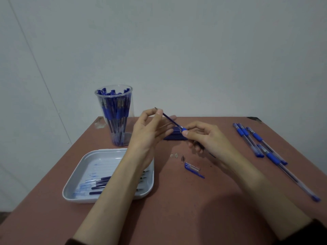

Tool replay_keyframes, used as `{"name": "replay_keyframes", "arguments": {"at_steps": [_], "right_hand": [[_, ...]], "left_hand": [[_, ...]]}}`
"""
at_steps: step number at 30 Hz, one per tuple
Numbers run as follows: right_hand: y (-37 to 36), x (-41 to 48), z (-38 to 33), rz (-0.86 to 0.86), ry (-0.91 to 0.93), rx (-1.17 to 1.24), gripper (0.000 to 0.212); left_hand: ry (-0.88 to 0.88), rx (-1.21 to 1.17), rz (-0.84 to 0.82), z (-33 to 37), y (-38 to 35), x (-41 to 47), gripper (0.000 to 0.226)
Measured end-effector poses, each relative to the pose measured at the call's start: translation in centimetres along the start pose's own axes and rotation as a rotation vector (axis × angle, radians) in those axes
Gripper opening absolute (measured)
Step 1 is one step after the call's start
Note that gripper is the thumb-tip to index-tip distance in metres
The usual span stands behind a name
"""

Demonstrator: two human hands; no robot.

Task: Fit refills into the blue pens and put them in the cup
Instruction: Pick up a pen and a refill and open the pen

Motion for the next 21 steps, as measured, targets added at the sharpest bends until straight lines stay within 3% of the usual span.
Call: {"name": "replay_keyframes", "arguments": {"at_steps": [6, 13, 18, 21], "right_hand": [[-0.1, 0.0, 0.3, -0.036, 0.023, 0.004, 0.008], [1.0, 0.3, 1.0, 0.035, 0.037, -0.033, 0.005], [1.8, 0.8, 1.9, 0.123, 0.017, -0.103, 0.006], [2.2, 1.0, 2.2, 0.153, 0.017, -0.119, 0.008]], "left_hand": [[-0.074, 0.151, 0.015, -0.5, -0.1, -0.2, 0.020], [-0.348, 0.001, 0.115, 1.8, 0.3, -0.9, 0.022], [-0.655, 0.601, 0.247, 3.7, -0.2, -0.4, 0.037], [-0.635, 1.061, 0.198, 3.9, -0.8, 2.5, 0.046]]}}
Point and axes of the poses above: each hand's wrist, its own x-axis towards the middle knuckle, its own y-axis out of the back of the hand, z = x × y, the point moved 2 cm from there along x, towards the middle knuckle, and after that the axes turned 13 degrees about y, right-handed, at the moved point
